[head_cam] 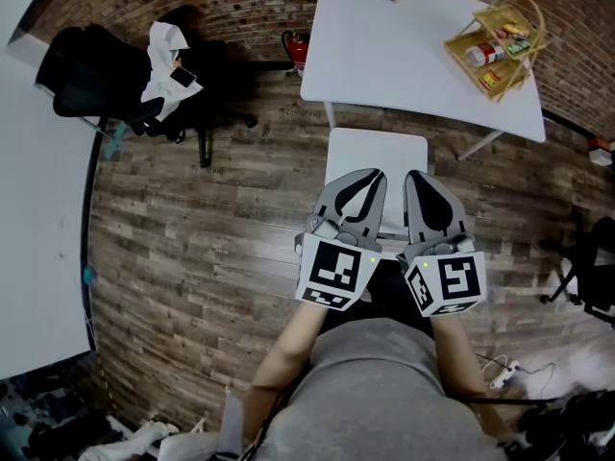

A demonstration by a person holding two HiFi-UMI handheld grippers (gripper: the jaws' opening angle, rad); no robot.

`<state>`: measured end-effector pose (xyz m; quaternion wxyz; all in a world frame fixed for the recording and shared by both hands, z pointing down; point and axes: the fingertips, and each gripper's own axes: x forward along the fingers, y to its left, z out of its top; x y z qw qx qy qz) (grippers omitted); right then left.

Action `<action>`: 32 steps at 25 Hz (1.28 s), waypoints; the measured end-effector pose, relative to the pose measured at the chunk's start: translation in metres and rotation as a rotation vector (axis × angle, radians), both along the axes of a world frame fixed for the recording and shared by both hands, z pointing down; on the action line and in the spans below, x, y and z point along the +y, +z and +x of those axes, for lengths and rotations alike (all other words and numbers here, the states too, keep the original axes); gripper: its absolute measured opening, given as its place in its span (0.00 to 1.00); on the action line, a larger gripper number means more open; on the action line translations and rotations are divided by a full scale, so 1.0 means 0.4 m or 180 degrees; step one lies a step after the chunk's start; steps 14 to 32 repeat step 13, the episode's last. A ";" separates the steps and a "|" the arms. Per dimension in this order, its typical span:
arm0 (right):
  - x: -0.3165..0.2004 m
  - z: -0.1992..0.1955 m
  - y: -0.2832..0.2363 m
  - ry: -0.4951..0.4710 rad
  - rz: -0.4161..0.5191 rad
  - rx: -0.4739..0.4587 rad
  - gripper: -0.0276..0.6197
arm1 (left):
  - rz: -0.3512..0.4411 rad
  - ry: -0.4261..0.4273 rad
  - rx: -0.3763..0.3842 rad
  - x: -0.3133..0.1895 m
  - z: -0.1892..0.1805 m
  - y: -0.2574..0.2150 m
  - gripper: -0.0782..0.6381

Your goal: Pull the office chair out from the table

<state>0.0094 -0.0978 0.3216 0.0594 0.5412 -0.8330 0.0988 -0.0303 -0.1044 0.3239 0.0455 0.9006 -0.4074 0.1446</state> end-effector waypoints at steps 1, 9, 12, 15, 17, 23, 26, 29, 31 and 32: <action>0.001 0.001 -0.002 0.0014 0.0008 0.0011 0.07 | 0.0003 -0.0013 0.0007 0.000 -0.002 -0.001 0.14; 0.010 0.001 -0.005 0.0036 0.0023 0.0062 0.07 | 0.0027 -0.0006 -0.0052 0.008 -0.004 0.000 0.14; 0.012 0.008 -0.007 0.0076 0.0009 0.0047 0.07 | 0.0022 -0.0015 -0.0050 0.011 -0.009 0.001 0.14; 0.012 0.010 -0.008 0.0084 0.0003 0.0036 0.07 | 0.0020 -0.0018 -0.0049 0.011 -0.011 0.001 0.14; 0.012 0.010 -0.008 0.0084 0.0003 0.0036 0.07 | 0.0020 -0.0018 -0.0049 0.011 -0.011 0.001 0.14; 0.012 0.010 -0.008 0.0084 0.0003 0.0036 0.07 | 0.0020 -0.0018 -0.0049 0.011 -0.011 0.001 0.14; 0.012 0.010 -0.008 0.0084 0.0003 0.0036 0.07 | 0.0020 -0.0018 -0.0049 0.011 -0.011 0.001 0.14; 0.012 0.010 -0.008 0.0084 0.0003 0.0036 0.07 | 0.0020 -0.0018 -0.0049 0.011 -0.011 0.001 0.14; 0.012 0.010 -0.008 0.0084 0.0003 0.0036 0.07 | 0.0020 -0.0018 -0.0049 0.011 -0.011 0.001 0.14; 0.012 0.010 -0.008 0.0084 0.0003 0.0036 0.07 | 0.0020 -0.0018 -0.0049 0.011 -0.011 0.001 0.14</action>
